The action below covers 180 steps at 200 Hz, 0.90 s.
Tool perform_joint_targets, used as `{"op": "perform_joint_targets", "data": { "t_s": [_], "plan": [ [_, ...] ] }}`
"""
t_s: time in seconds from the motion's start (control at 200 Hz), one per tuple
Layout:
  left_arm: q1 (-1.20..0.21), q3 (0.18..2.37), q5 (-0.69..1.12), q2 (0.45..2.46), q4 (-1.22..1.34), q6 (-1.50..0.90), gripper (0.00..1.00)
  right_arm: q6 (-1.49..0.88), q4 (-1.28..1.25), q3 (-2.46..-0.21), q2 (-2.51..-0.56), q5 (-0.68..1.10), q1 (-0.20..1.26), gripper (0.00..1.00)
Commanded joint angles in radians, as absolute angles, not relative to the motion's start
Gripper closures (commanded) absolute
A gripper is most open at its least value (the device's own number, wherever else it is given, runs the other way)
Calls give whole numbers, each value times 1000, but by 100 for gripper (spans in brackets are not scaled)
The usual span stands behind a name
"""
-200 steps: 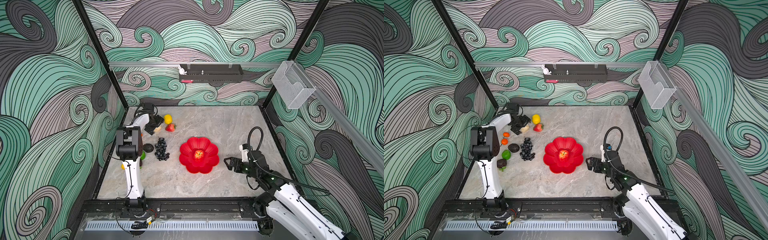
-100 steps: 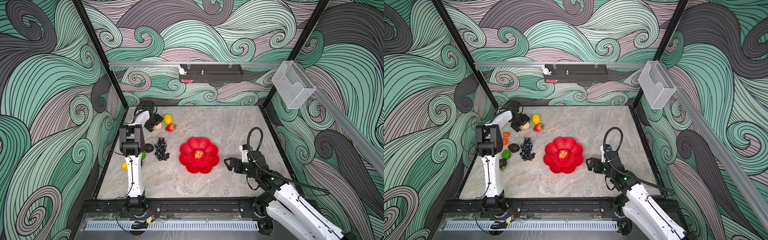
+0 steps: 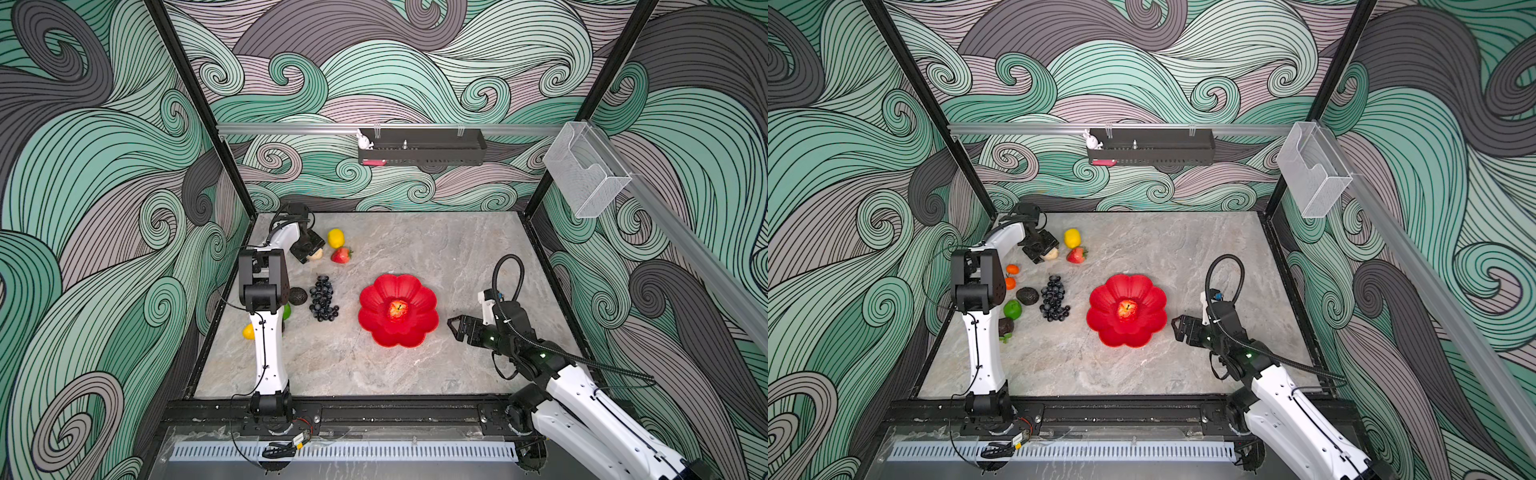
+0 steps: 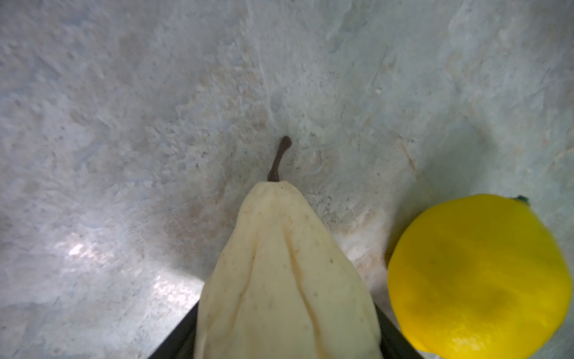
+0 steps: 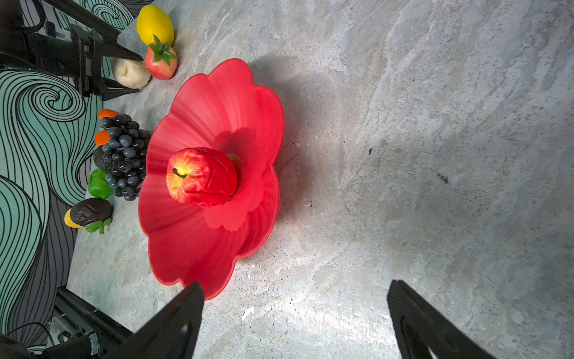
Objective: Arrange fruit in a fruit bowl
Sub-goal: Pick up the fruit from the top-left of the table, then place the fruit in the fruit bowl.
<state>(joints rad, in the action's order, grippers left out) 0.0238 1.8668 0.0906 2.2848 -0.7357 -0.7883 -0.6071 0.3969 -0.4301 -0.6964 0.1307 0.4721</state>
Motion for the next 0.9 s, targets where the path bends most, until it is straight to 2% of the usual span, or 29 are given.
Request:
{"op": "perform_joint_targets", "data": {
  "t_s": [0.0,0.155,0.45,0.665,0.896],
  "plan": [
    [26,1815,92,2178,-706,-769,34,-617,404,-442,-694,128,477,7],
    [22,1739,99,2016,-664,-712,36,-618,423,-461,-690,129,476,7],
    [-81,1354,170,1601,-380,-572,39,-659,429,-507,-697,168,477,7],
    [-289,1137,196,1393,-178,-438,39,-666,450,-596,-708,213,478,7],
    [-515,976,285,1332,13,-241,40,-687,455,-654,-697,270,478,7]
  ]
}}
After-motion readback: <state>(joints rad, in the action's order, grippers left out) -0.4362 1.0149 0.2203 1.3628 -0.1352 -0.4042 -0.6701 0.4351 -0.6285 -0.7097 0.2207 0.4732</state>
